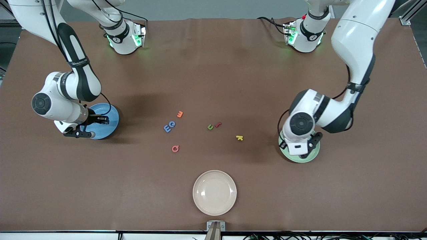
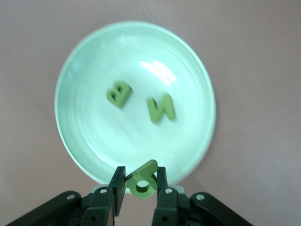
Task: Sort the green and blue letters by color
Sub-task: 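Release the 9 on the blue plate while the left gripper releases the b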
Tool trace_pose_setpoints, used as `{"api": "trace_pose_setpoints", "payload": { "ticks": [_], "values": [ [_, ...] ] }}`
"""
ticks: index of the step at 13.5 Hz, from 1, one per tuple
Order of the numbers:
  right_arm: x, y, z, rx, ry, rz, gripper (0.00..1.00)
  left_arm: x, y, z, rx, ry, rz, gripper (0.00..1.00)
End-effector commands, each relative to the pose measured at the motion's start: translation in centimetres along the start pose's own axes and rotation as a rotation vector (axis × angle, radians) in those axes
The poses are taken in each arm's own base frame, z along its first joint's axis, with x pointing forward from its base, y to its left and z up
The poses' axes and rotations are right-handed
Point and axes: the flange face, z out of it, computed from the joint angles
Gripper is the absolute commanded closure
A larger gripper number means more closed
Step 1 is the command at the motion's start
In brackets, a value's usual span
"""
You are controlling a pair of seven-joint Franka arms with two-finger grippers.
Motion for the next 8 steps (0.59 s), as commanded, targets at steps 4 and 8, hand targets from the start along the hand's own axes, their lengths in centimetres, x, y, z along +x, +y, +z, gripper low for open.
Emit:
{"api": "trace_pose_setpoints", "payload": {
  "ticks": [4,8],
  "values": [
    [-2.7,2.1,2.4,-0.005,0.016,-0.046,0.84,2.6,-3.0,2.9,0.046,-0.029,0.066,0.92],
    [-3.2,1.4,3.0,-0.001,0.001,-0.049,0.85,2.0,-2.4,2.9,0.042,-0.032,0.062,0.0]
  ]
}}
